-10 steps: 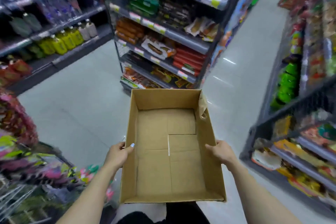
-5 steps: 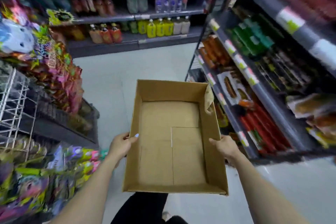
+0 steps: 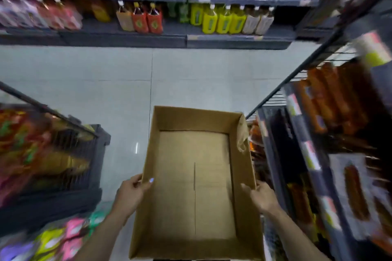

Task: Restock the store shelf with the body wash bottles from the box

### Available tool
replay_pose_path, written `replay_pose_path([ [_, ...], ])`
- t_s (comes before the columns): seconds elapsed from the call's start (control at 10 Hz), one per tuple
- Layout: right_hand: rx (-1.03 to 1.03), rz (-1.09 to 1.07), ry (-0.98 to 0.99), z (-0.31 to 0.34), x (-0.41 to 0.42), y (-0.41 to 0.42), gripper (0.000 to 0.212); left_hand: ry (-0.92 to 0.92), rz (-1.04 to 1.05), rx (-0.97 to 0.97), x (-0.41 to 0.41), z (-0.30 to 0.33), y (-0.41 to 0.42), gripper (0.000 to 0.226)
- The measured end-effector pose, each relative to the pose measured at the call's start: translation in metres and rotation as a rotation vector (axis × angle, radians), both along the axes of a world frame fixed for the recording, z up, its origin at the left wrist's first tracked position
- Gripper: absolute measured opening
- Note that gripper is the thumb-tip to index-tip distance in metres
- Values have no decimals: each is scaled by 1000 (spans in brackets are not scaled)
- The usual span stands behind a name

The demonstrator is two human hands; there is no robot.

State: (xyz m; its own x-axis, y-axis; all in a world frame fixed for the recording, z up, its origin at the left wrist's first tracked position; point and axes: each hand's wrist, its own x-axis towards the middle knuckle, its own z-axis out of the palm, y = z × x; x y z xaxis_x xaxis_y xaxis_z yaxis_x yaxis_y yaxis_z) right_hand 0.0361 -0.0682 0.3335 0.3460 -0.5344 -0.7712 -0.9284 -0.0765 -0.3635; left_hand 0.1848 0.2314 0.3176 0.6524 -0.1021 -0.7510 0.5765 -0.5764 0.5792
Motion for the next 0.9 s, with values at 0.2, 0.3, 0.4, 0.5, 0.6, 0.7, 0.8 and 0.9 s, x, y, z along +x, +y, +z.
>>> replay_pose_path([
  [0.2,-4,88,8,-221,66,-28,28,-2,81,54,43,-200,-27,28],
  [0.3,7,117,0,-309,84,-31,25,40,137,68,53,-296,-26,33],
  [0.4,48,114,6,-371,91,-32,28,82,148,69,52,-360,-25,39],
  [0.5,103,106,11,-404,91,-29,32,100,141,88,48,-397,-24,42],
  [0.6,81,65,19,-424,86,-23,34,97,125,120,42,-416,-23,40],
  [0.7,45,67,28,-433,82,-22,32,103,133,115,38,-422,-23,44],
  [0.8,39,131,77,-425,86,-23,40,108,66,123,43,-415,-26,58],
  [0.9,-42,298,211,-401,88,-28,63,133,-37,236,50,-387,-24,64],
])
